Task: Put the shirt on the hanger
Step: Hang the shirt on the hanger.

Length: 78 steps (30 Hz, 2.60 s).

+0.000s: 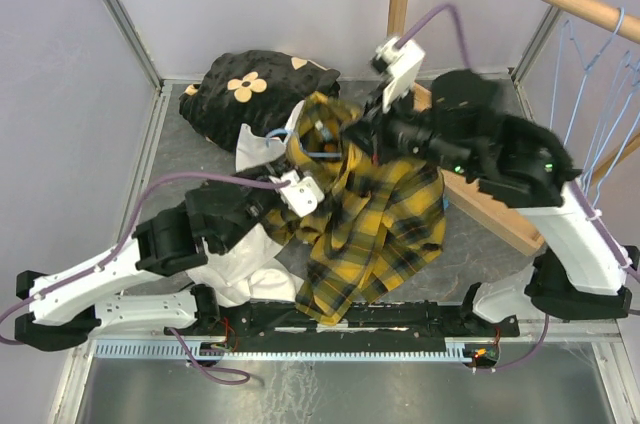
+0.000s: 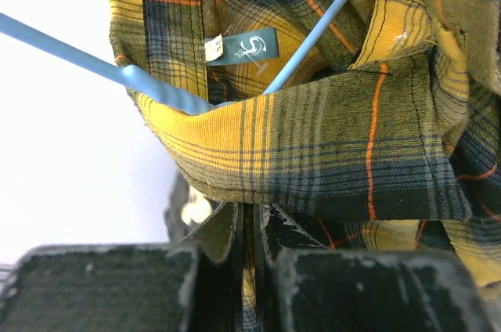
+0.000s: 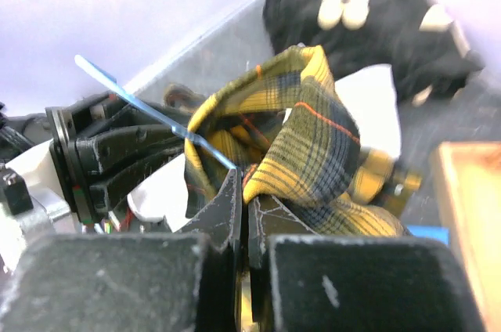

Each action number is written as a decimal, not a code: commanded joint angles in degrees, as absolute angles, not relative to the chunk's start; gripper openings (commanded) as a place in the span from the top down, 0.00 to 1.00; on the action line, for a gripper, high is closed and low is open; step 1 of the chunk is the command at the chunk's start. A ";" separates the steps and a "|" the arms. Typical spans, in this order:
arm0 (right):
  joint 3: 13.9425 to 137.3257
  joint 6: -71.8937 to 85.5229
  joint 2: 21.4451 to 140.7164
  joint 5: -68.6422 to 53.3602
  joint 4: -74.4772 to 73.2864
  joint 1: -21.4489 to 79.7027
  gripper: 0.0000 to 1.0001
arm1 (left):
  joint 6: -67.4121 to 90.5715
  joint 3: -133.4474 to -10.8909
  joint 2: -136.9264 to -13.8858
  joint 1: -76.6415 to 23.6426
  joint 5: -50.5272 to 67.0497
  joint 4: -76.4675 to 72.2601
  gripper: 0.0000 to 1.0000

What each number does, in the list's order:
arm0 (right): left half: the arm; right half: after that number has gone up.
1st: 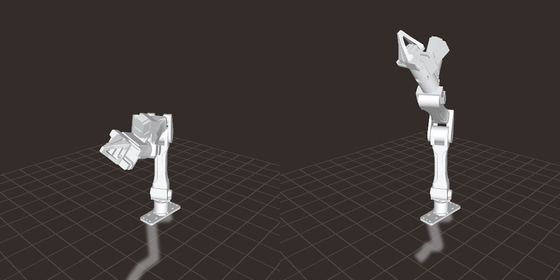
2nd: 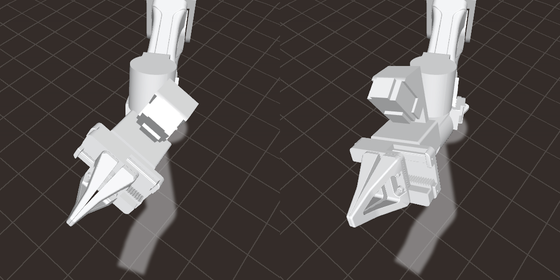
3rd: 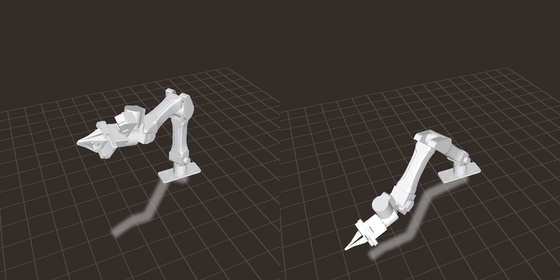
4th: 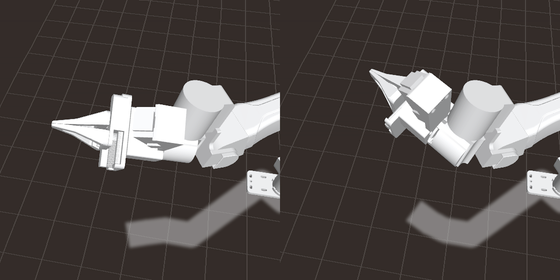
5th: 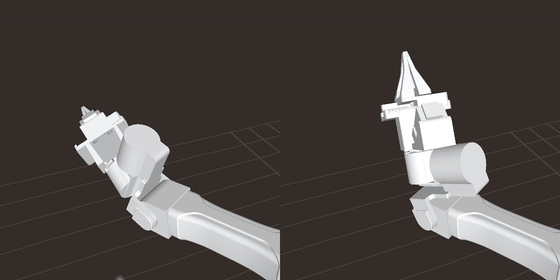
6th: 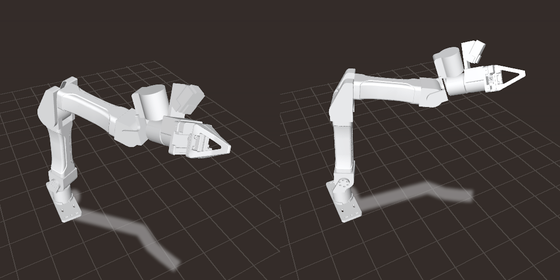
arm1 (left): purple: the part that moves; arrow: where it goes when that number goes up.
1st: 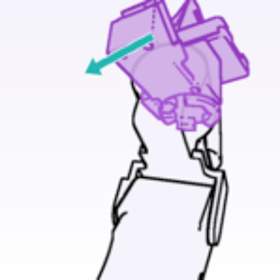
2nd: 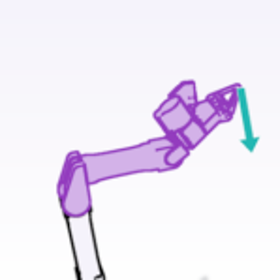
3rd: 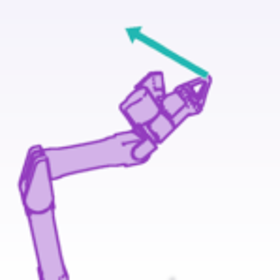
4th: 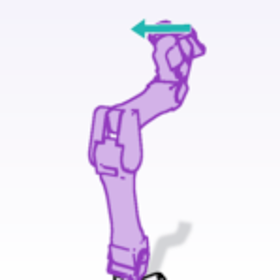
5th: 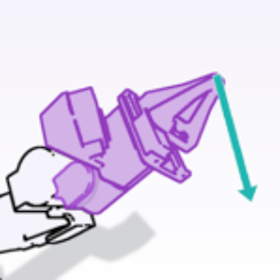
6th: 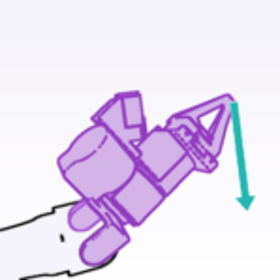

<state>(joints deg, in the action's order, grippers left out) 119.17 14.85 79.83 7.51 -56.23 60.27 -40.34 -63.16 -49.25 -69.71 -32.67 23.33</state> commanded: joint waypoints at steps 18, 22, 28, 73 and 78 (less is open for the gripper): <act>90.21 17.11 72.29 12.44 -39.48 62.87 0.95 | -33.03 -53.26 -41.79 -69.35 -27.41 21.38 0.97; 84.51 19.59 75.52 13.99 -37.10 67.96 0.89 | -27.21 -44.98 -37.51 -69.35 -24.82 23.03 0.97; 88.55 13.12 79.02 11.09 -40.90 75.65 0.48 | -25.45 -40.55 -33.29 -69.39 -24.62 23.81 0.97; 84.03 -2.10 64.56 11.62 -57.31 75.74 0.14 | -34.10 -54.78 -25.64 -69.35 -4.78 33.07 0.97; 92.94 -5.28 65.77 11.78 -58.92 75.74 0.33 | -39.06 -63.00 -30.07 -69.36 -5.67 33.71 0.97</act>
<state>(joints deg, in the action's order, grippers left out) 84.42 -2.50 66.00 11.60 -59.88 75.85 -33.45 -54.96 -27.09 -69.45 -5.89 37.95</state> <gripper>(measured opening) 0.737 0.062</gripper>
